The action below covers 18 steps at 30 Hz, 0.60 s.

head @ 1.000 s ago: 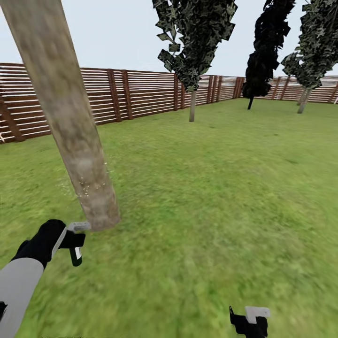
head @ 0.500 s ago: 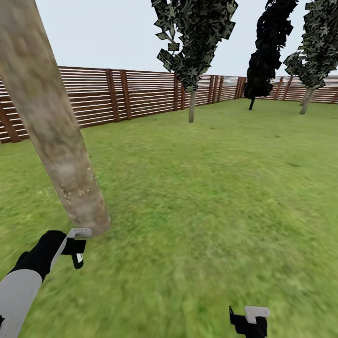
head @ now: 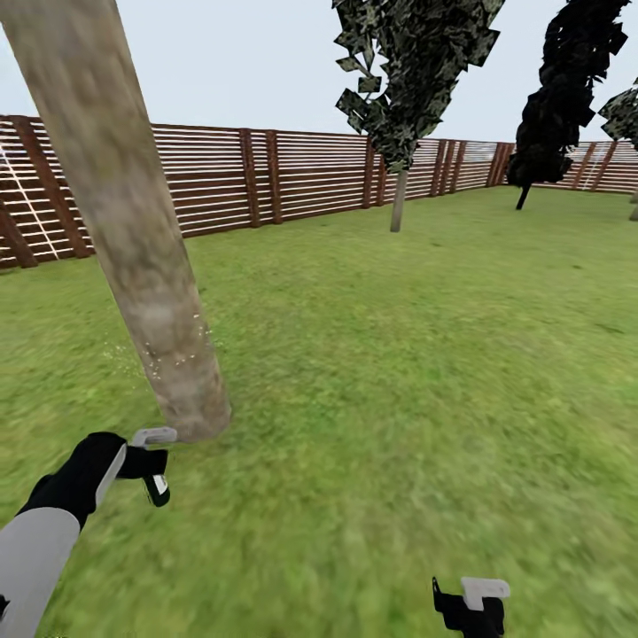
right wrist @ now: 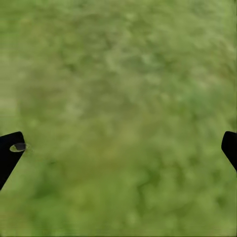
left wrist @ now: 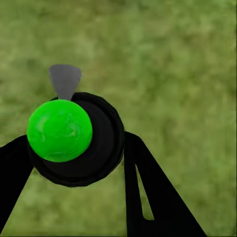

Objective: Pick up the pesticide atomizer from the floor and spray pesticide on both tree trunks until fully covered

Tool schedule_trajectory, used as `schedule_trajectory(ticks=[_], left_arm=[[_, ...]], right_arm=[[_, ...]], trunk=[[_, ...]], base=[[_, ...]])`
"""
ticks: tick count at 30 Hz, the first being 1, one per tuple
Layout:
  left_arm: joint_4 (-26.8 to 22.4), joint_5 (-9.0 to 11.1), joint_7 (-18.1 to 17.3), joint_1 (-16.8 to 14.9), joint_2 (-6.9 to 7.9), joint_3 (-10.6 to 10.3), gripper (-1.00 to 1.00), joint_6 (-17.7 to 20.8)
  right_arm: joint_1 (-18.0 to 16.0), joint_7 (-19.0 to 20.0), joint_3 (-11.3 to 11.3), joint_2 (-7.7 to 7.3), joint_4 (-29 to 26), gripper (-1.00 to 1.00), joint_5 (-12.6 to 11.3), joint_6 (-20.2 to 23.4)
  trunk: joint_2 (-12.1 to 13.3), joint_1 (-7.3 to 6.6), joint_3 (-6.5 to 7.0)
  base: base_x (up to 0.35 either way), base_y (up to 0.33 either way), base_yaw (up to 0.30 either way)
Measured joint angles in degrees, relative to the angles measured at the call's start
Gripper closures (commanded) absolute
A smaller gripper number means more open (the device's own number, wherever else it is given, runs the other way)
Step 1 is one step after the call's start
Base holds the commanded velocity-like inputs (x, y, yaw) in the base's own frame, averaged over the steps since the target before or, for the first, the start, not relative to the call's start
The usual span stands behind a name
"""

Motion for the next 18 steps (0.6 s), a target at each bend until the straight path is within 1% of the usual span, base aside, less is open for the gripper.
schedule_trajectory(ticks=[1,3,6,10,15,18], left_arm=[[0.0,1.7,-0.1,-0.1,-0.06,-0.1,1.0,0.6],[-0.1,2.3,-0.1,-0.1,-0.09,-0.1,1.0,0.8],[-2.2,2.4,0.0,0.0,-0.09,0.0,1.0,0.9],[-3.0,2.2,0.2,0.0,0.02,0.0,1.0,1.0],[-3.2,1.9,0.4,0.0,0.48,-0.1,1.0,2.2],[-3.2,1.9,0.4,0.1,0.29,-0.2,1.0,2.3]], right_arm=[[0.0,0.0,0.0,-0.01,0.0,-1.0,0.0,0.0],[0.0,0.0,0.0,-0.02,0.0,-1.0,0.0,0.0],[0.0,0.0,0.0,-0.01,0.0,-1.0,0.0,0.0],[0.0,0.0,0.0,-0.01,0.0,-1.0,0.0,0.0],[0.0,0.0,0.0,0.0,0.0,-1.0,0.1,0.0],[0.0,0.0,0.0,0.0,0.0,-1.0,0.1,0.0]], trunk=[[0.0,-0.01,-0.01],[0.0,-0.01,-0.01],[0.0,-0.01,-0.01],[0.0,-0.01,-0.01],[0.0,-0.01,-0.01],[0.0,0.02,-0.01]], base=[[0.264,-0.14,0.031],[0.271,-0.146,0.01],[0.274,-0.149,0.002],[0.274,-0.175,0.047],[0.271,-0.187,0.241],[0.049,-0.028,0.275]])
